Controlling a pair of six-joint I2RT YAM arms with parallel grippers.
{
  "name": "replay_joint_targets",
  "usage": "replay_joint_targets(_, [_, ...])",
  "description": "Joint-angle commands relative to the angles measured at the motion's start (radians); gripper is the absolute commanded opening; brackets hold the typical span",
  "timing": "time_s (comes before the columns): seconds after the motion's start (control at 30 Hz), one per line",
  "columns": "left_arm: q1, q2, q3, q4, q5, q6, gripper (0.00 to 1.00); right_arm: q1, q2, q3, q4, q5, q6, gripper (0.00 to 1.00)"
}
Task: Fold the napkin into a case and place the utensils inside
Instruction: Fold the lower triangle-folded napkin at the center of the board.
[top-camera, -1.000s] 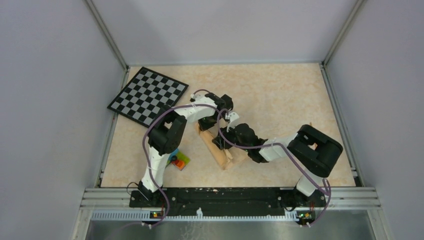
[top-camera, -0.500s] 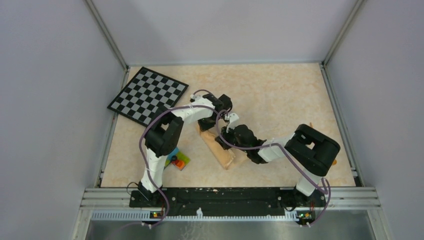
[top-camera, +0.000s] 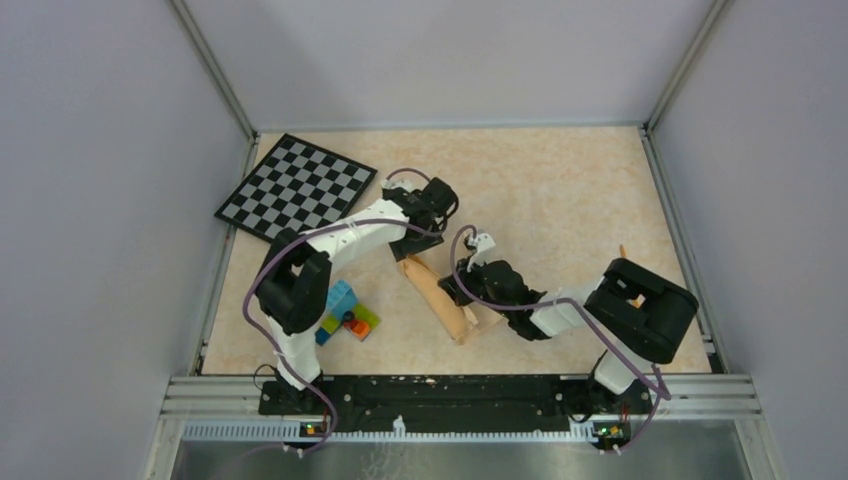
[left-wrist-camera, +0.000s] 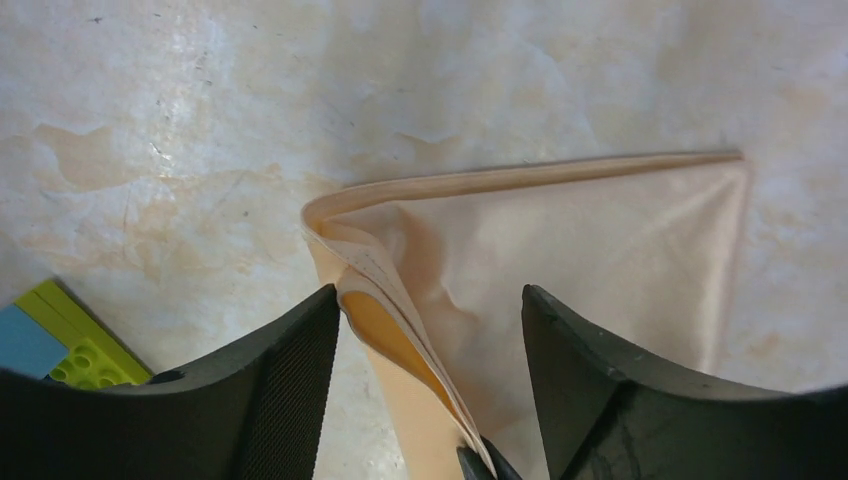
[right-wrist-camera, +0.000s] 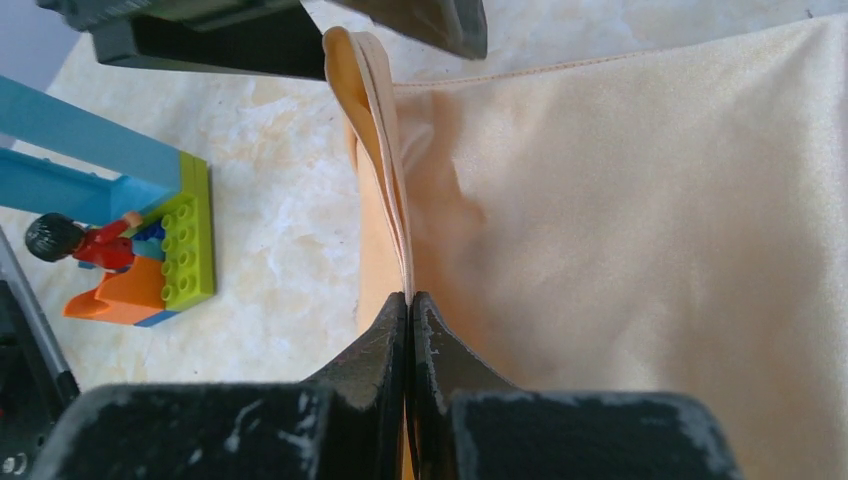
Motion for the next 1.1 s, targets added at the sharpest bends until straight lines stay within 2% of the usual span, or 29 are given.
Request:
replay_joint_targets(0.0, [-0.001,-0.139,-0.042,0.127,0.084,0.104,0.76,0.021,-0.067,-0.028,0.076,0.039,0.074,0.00])
replay_joint_targets(0.17, [0.006,-0.257,-0.151,0.264,0.166,0.191,0.94,0.024,-0.100,-0.036,0.022,0.078,0.125,0.00])
replay_joint_targets(0.27, [0.016,-0.354,-0.229,0.374,0.218,0.271,0.99,0.025,-0.121,-0.052,-0.004,0.115,0.170,0.00])
replay_joint_targets(0.47, [0.060,-0.554,-0.432,0.648,0.341,0.362,0.99,0.025,-0.133,-0.077,-0.029,0.133,0.223,0.00])
replay_joint_targets(0.6, [0.083,-0.584,-0.446,0.654,0.364,0.385,0.99,0.025,-0.140,-0.092,-0.025,0.143,0.236,0.00])
replay_joint_targets(0.8, [0.108,-0.610,-0.522,0.709,0.402,0.392,0.99,0.019,-0.188,-0.119,-0.112,0.227,0.305,0.00])
replay_joint_targets(1.07, [0.124,-0.578,-0.621,0.860,0.529,0.357,0.83,0.019,-0.206,-0.139,-0.175,0.278,0.359,0.00])
